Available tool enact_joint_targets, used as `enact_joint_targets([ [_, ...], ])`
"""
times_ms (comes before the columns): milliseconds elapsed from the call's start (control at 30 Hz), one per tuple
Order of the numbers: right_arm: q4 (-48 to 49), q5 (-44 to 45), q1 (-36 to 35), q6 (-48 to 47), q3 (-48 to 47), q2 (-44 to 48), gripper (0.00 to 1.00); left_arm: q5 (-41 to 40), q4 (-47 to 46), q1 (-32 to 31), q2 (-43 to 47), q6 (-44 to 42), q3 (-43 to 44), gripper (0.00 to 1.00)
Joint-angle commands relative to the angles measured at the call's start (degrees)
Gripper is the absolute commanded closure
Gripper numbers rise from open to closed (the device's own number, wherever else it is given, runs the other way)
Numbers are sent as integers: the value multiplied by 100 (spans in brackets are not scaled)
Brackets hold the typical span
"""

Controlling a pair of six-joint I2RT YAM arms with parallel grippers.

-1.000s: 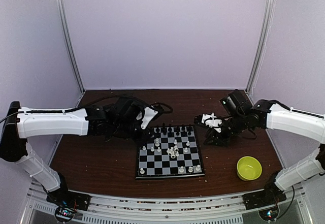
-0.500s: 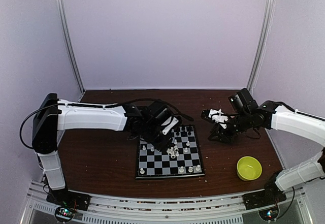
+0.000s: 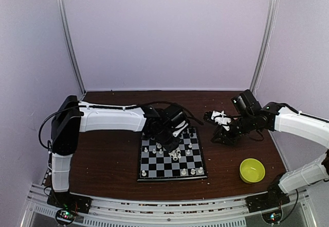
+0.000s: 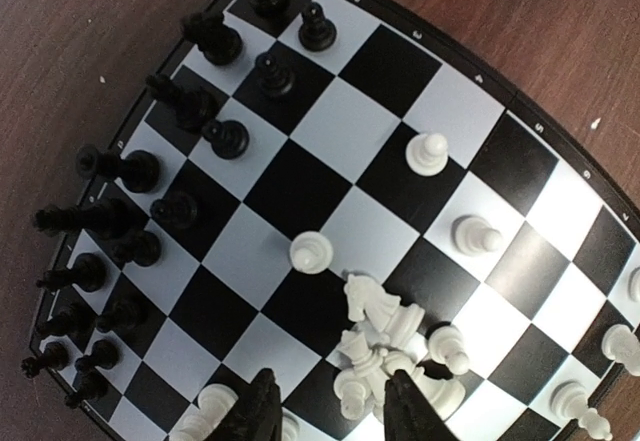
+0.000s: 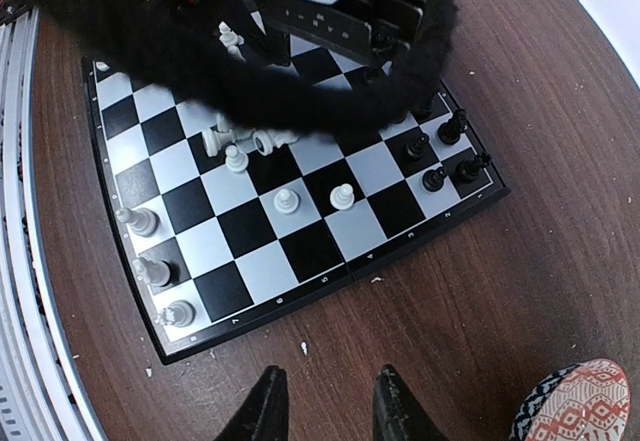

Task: Set up the chess pieces on the board
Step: Move the queen on the chessboard.

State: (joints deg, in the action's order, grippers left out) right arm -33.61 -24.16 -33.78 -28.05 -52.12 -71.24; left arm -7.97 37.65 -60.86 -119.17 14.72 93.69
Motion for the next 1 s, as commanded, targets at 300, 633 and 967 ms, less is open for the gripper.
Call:
enact_joint_targets([
  [300,39,42,29,-50,37,-45,71,-83,149,-23,-228,-236,118,64],
  [633,29,47,29,-62,33,-88,71,-80,160,-113,-317,-396,150,64],
  [967,13,51,32,-78,18,-135,71,-354,349,-272,-232,-437,18,64],
])
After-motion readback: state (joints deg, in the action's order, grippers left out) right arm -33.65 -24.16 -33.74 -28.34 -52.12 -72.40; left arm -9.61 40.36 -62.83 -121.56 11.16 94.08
